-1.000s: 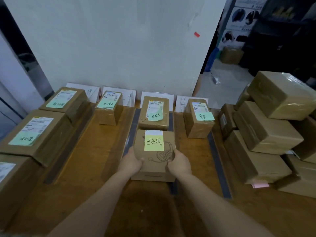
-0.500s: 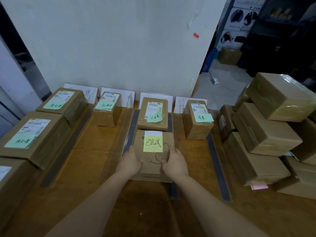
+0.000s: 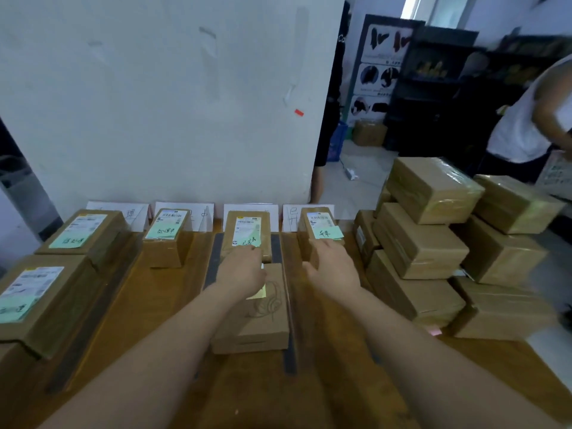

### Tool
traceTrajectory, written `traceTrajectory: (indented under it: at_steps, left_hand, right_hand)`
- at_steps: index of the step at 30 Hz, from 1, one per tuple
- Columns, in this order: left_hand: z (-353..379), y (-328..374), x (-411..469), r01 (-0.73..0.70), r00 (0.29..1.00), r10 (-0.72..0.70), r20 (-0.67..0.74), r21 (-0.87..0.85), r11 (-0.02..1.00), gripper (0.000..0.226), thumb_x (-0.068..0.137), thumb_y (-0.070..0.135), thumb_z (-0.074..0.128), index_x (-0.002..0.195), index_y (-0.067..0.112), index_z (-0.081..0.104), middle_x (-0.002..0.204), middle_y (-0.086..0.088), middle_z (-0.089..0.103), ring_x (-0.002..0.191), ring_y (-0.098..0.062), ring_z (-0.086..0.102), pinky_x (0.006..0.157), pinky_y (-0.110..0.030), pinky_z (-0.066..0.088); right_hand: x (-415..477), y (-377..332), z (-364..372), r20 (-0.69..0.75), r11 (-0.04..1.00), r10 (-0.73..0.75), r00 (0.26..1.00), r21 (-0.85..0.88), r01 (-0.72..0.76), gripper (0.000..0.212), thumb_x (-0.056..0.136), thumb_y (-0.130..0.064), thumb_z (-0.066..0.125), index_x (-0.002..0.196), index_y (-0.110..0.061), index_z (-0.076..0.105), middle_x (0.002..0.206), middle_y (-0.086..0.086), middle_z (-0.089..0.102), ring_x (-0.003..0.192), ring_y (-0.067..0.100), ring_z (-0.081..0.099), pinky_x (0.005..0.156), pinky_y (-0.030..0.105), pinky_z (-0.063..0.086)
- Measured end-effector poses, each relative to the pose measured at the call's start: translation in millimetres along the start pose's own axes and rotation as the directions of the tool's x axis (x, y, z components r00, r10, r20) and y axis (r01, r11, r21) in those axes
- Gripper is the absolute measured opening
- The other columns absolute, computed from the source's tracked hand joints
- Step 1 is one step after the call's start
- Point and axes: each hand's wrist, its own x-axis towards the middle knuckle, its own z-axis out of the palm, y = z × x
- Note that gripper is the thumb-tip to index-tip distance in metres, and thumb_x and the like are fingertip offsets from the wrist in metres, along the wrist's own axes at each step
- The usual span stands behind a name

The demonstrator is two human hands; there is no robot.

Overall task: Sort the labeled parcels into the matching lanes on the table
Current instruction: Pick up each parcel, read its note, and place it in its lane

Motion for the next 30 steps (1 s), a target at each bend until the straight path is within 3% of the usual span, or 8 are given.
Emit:
traceTrajectory:
  at_steps: [4,9,18,30]
  left_hand:
    - [-21,44,7,-0.134,0.989,0.139,-0.050,0.082,0.988,0.030,0.096,0.028,0.053,0.123,0.013,0.052,0.122,-0.005,0.056,0.116,-0.025,0.049,0.093,-0.039,0.047]
    - [-37,102,13,-0.250,0.957,0.272,-0.104,0.185,0.950,0.035,0.091,0.023,0.055,0.125,0.015,0.051,0.127,-0.005,0.055,0.117,-0.024,0.048,0.091,-0.038,0.046]
    - [-38,223,5,-0.338,0.903,0.377,-0.206,0.200,0.920,0.042,0.092,0.026,0.057,0.133,0.016,0.051,0.136,-0.006,0.053,0.125,-0.023,0.046,0.101,-0.038,0.044]
    - [-8,355,-1,-0.392,0.890,0.425,-0.162,0.202,0.898,0.038,0.091,0.029,0.056,0.126,0.015,0.050,0.133,-0.004,0.050,0.126,-0.024,0.042,0.096,-0.039,0.044]
  right_hand:
    - [1,27,-43,0.009,0.982,0.026,1.000,-0.187,-0.024,0.054,0.095,-0.039,0.057,0.143,-0.019,0.044,0.144,0.005,0.047,0.131,0.024,0.042,0.107,0.039,0.038]
    - [-8,65,-95,-0.010,0.954,0.054,0.998,-0.294,-0.055,0.049,0.094,-0.041,0.057,0.137,-0.019,0.049,0.139,0.006,0.050,0.128,0.026,0.044,0.105,0.041,0.041]
    - [-41,145,-169,-0.038,0.922,0.094,0.995,-0.374,-0.101,0.051,0.094,-0.042,0.056,0.138,-0.017,0.047,0.136,0.010,0.050,0.128,0.030,0.043,0.106,0.045,0.038]
    - [-78,261,-234,-0.069,0.912,0.160,0.985,-0.372,-0.175,0.049,0.092,-0.041,0.057,0.136,-0.021,0.048,0.134,0.008,0.050,0.126,0.028,0.044,0.102,0.041,0.039]
